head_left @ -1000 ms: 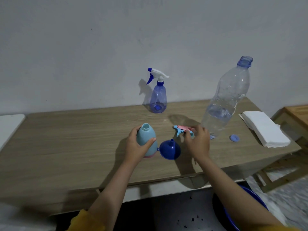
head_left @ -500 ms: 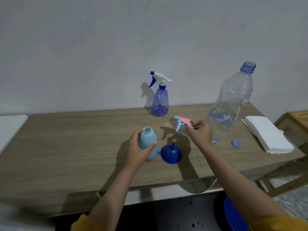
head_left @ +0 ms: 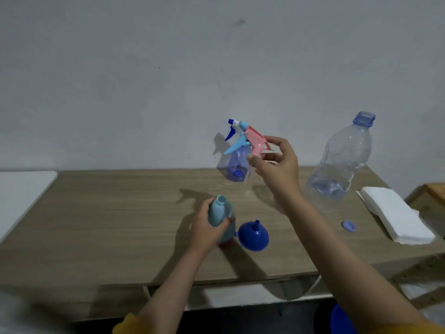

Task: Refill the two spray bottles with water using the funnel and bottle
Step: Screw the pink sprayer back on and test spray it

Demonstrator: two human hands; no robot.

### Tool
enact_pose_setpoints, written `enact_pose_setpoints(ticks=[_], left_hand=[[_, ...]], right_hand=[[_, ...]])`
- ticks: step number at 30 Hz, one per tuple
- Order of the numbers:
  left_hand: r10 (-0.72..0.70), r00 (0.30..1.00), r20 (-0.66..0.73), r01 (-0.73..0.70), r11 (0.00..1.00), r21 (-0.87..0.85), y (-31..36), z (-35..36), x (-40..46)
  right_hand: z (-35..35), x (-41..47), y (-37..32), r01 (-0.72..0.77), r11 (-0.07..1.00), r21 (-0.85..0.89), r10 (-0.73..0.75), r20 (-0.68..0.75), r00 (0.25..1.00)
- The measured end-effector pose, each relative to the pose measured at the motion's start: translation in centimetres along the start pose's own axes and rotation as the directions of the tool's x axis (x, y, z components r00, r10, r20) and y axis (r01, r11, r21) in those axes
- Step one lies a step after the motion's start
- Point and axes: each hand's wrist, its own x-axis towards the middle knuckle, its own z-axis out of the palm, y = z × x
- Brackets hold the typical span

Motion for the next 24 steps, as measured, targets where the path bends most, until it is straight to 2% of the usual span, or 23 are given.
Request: enact_pose_setpoints(ticks=[5,9,13,18,24], left_hand=[[-0.037,0.999,0.014,0.037,0.999,0.01,-0.5,0.1,0.4],[-0.056,0.998,0.032,0.056,0.998,-0.003,-0.1,0.1,0.3],[-0.045,0.998,0.045,0.045,0.999,0.004,0.0,0.0,0.2],[-0.035,0.999,0.023,0.036,0.998,-0.056,-0.5,0.2,0.3],[-0.019,1.0,0.022,0.021,0.996,-0.089,-0.4,0.3,0.3]], right_hand=[[1.0,0.1,-1.9,0.208,0.978,-0.005,-0.208,-0.024,0.978],[1.8,-0.3,-1.3,0.271,0.962,-0.044,-0.271,-0.009,0.962],[2.4,-1.4,1.2,0.275,0.955,-0.112,-0.265,0.098,0.959],[3.1,-3.4,5.5,0.227,0.956,-0.188,-0.181,0.236,0.955],[3.6,-4.6,8.2,0.169,0.971,-0.169,-0.135,0.197,0.971]])
